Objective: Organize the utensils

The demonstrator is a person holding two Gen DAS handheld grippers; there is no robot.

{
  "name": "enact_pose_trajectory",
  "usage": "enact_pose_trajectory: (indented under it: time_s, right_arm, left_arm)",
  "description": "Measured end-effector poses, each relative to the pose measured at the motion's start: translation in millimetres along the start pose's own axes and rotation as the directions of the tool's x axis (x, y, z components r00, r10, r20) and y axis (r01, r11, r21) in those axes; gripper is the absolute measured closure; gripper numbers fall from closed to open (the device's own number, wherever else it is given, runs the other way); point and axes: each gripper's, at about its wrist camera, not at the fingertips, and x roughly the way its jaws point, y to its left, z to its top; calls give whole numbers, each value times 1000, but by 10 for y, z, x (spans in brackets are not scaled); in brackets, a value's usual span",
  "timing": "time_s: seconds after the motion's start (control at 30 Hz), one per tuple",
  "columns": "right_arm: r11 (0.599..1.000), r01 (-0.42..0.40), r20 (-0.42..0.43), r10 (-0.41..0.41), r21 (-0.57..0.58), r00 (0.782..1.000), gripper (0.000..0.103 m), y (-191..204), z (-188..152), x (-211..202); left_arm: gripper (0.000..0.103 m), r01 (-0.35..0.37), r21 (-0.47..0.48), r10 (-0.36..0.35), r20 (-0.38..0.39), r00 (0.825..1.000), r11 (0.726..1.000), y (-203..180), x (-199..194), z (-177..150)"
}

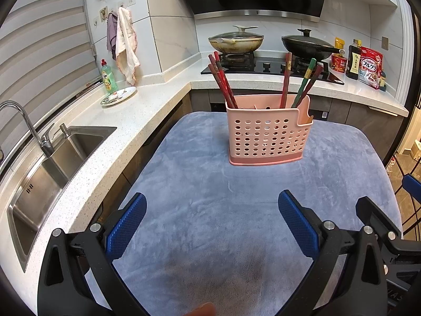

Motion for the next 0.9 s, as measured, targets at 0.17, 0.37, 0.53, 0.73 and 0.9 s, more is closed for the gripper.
enact_pose_trajectory:
  time_s: [0.17,0.37,0.53,0.73,0.9]
  right_arm:
    - [1000,2,-1,-2,2,1000,7,-1,-3,1]
    - [1000,2,-1,-2,3,1000,7,-4,-4,4]
    - [1000,5,-3,-5,1,1000,7,-7,-8,6]
    - [1000,8,-6,-8,2,1000,7,-9,3,17]
    - [1000,11,-6,-11,1,1000,7,0,2,17]
  left_arm:
    - [7,0,-3,0,-1,1000,1000,-2,-4,-5]
    - [7,1,-2,-1,-2,1000,1000,0,4,-7]
    - [7,-1,-3,1,-7,1000,1000,-13,8,-21]
    - [7,-1,-3,1,-8,1000,1000,-14,12,-21]
    - [7,0,-3,0,-8,1000,1000,-14,14,-26]
